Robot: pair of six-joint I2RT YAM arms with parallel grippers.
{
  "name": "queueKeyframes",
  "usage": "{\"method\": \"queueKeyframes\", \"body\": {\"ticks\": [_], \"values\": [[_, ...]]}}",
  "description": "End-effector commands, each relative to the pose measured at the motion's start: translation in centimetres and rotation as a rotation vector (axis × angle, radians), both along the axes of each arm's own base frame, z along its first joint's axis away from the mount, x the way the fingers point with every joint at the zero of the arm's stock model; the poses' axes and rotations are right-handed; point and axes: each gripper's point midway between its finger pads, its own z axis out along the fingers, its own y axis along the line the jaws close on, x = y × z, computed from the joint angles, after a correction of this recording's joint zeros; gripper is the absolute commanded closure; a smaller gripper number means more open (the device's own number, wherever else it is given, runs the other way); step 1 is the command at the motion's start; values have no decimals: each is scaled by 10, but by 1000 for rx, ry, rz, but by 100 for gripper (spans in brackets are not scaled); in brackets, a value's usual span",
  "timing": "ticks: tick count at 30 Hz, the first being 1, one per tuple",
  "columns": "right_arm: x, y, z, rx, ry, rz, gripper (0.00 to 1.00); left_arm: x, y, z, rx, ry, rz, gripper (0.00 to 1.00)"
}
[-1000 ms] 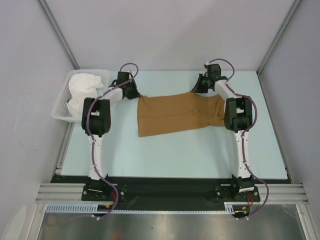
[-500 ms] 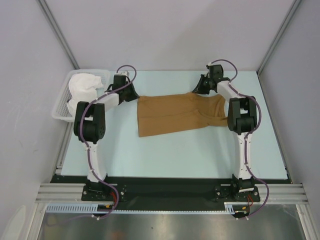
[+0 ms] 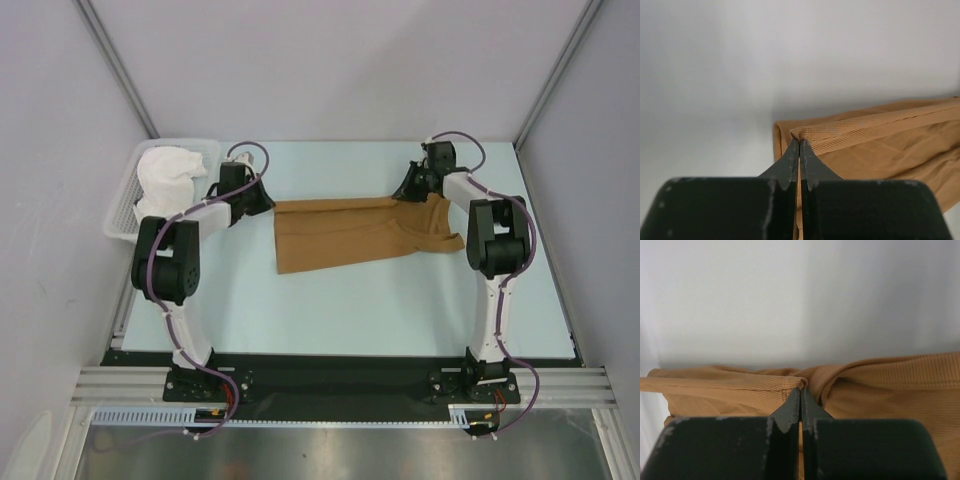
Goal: Fold and stack the tank tops
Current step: Fold the tank top
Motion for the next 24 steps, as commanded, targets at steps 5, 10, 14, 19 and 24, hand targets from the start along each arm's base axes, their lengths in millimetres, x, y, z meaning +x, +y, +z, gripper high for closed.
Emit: {"method": "queueKeyframes", "body": {"ticks": [5, 10, 14, 19, 24], "values": [[-6, -8, 29, 4, -74, -33, 100, -13, 3, 35, -31, -102, 6, 100], [-19, -10, 23, 7, -65, -41, 100, -31, 1, 31, -39, -109, 8, 100], [-27, -11, 23, 9, -71, -48, 100, -38, -1, 28, -40, -100, -1, 100], [-35, -16, 22, -2, -67, -70, 100, -46, -6, 23, -34, -89, -12, 100], [-41, -18, 20, -5, -64, -80, 99, -54, -7, 19, -28, -78, -6, 100]]}}
